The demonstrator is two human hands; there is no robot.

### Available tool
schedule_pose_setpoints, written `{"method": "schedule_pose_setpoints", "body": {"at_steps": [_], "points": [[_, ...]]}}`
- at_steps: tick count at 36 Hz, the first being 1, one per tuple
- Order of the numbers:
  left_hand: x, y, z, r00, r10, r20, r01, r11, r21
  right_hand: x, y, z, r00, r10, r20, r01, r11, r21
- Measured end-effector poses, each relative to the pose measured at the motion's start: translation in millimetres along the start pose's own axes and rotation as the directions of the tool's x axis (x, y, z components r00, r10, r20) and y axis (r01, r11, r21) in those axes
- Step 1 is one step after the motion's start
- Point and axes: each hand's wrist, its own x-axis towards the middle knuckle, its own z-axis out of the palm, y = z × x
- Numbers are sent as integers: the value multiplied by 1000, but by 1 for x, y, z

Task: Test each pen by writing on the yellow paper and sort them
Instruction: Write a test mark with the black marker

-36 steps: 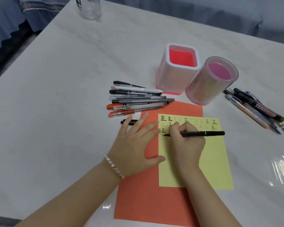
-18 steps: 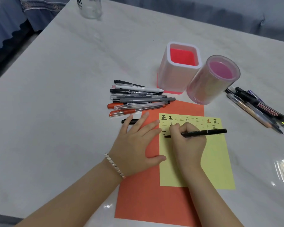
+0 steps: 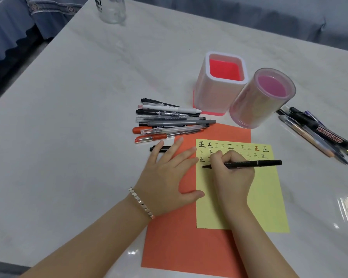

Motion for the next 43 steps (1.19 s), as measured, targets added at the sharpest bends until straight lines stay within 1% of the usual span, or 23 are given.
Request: {"method": "schedule_pose_setpoints", "body": {"at_steps": [8, 11, 15, 19, 23, 26, 30, 35, 37, 39, 41, 43], "points": [[0, 0, 0, 1000, -2, 1, 2, 1000, 0, 1, 1, 1, 999, -25, 28, 26, 999, -19], [1, 0, 0, 1000, 0, 3, 0, 1000, 5, 1, 1, 0, 1000, -1, 23, 2, 999, -33], [1, -1, 0, 1000, -1, 2, 1, 1000, 6, 1, -1, -1, 999, 29, 21, -29, 1000, -6], [1, -1, 1, 1000, 3, 0, -3, 1000, 5, 1, 0, 0, 999, 3, 38, -2, 999, -35], [1, -1, 1, 1000, 10, -4, -10, 1000, 15, 0, -1, 0, 1000, 1, 13, 0, 999, -51], [1, -2, 1, 1000, 16, 2, -17, 1000, 18, 0, -1, -1, 1000, 19, -23, -20, 999, -39], [1, -3, 2, 1000, 21, 5, -21, 1000, 17, 0, -3, -2, 999, 43, -28, -44, 999, -17], [0, -3, 2, 999, 30, 13, -30, 1000, -5, 2, -8, -13, 987, 138, -85, -128, 985, 115], [0, -4, -1, 999, 28, -35, -30, 999, -40, 2, -10, -21, 981, 179, -73, -169, 977, 129], [0, -5, -2, 993, -5, -121, 1, 999, -36, 3, -12, -30, 975, 214, -52, -206, 969, 136], [0, -8, -3, 968, -76, -237, 88, 995, 42, 3, -13, -40, 972, 233, -33, -228, 967, 115], [0, -11, -5, 939, -138, -314, 182, 976, 115, 4, -15, -50, 971, 240, -23, -237, 967, 96]]}}
